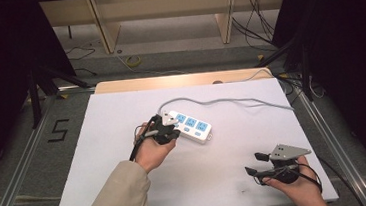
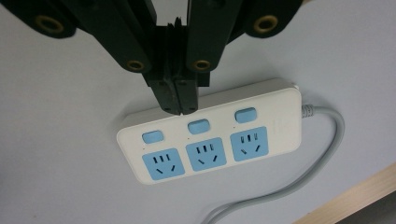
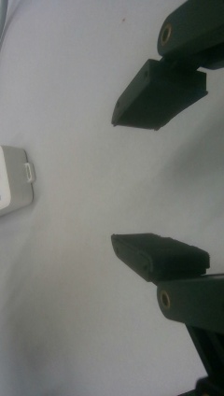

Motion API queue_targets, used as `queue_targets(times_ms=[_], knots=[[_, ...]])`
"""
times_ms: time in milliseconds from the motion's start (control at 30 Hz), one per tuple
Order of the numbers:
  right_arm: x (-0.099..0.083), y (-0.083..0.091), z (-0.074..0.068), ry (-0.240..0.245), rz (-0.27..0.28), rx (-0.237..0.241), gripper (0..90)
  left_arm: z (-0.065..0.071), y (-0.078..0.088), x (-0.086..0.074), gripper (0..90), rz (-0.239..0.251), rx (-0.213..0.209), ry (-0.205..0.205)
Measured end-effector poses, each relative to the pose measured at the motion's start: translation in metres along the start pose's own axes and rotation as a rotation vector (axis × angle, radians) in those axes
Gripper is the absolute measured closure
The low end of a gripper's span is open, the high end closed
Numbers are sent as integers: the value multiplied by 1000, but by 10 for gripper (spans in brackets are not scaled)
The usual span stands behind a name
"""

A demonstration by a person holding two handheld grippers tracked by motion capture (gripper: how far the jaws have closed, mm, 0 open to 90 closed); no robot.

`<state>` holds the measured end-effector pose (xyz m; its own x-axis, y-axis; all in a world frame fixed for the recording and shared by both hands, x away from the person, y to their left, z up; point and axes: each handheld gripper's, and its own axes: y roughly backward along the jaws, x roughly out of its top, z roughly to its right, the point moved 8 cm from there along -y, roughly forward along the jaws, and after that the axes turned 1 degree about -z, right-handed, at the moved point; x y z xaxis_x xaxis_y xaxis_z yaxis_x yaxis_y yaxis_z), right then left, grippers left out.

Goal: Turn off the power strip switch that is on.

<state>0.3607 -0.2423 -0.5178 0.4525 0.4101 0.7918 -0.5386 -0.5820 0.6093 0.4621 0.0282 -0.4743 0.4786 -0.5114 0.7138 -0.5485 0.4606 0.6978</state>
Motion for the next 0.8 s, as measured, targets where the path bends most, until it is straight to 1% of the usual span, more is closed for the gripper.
queue_targets(times_ms=[433, 567, 633, 800], knots=[[0, 0, 0, -1, 0, 0, 368, 0, -5, 7, 899, 3, 4, -1], [0, 0, 0, -1, 0, 0, 368, -1, -7, 8, 899, -2, 7, -8], [0, 0, 0, 0, -1, 0, 368, -1, -8, 9, 899, -3, 14, -15], [0, 0, 0, -3, -1, -1, 368, 0, -11, 10, 900, -17, 16, -34]])
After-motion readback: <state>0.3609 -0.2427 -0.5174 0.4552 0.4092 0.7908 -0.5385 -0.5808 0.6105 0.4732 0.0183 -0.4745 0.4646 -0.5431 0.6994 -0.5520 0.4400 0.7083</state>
